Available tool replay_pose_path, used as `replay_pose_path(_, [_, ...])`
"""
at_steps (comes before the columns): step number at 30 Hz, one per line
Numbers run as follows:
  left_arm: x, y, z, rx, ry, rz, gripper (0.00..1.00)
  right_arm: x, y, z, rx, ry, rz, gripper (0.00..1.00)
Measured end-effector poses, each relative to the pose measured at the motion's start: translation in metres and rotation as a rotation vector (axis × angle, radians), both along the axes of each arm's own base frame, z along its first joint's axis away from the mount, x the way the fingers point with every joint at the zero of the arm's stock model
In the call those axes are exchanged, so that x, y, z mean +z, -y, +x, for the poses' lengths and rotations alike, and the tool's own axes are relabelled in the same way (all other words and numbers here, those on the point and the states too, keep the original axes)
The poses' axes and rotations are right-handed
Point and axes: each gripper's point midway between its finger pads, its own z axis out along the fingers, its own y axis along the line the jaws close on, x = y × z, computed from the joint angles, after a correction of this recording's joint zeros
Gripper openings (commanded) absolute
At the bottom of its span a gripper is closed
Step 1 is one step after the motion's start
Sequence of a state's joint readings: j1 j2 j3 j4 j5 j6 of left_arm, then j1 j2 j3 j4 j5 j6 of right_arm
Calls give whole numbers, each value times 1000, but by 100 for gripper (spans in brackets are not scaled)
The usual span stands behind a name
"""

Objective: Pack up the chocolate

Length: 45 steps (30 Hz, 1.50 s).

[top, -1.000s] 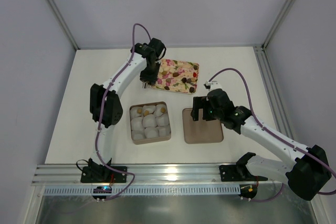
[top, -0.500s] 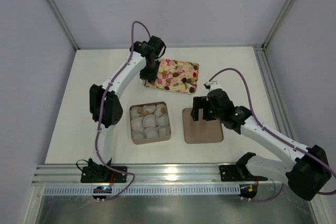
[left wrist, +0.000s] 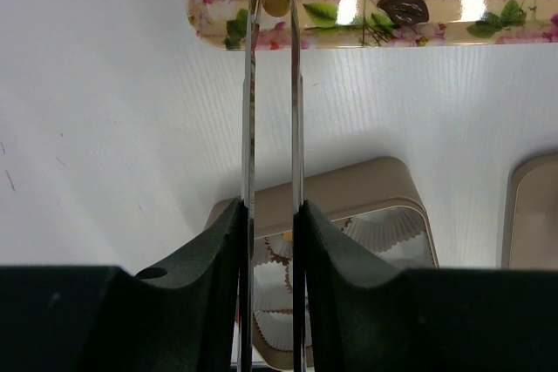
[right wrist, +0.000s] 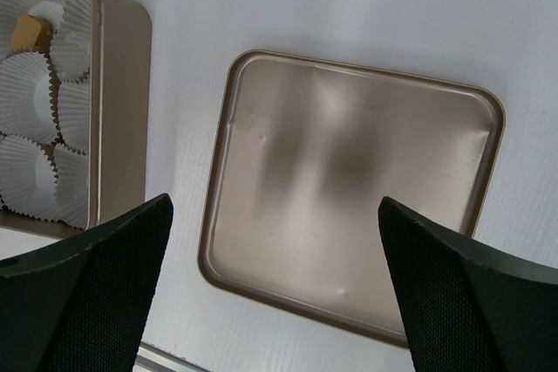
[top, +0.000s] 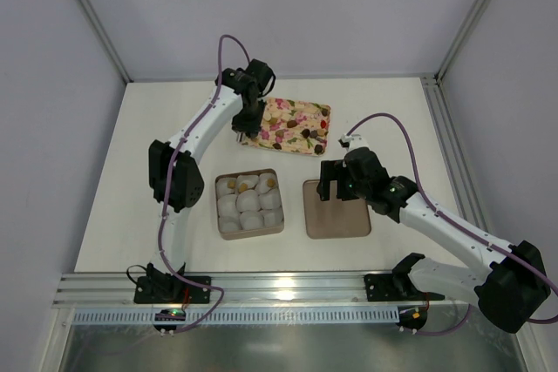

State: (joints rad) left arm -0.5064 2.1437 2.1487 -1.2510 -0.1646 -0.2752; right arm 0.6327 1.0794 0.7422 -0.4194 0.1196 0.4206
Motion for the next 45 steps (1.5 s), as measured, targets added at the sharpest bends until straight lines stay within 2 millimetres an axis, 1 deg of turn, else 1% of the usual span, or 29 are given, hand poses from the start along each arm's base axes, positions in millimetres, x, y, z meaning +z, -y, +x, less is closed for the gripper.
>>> replay_pose_path(45, [3, -1, 1, 3, 9, 5, 33, 0, 0, 0, 0, 0, 0, 100])
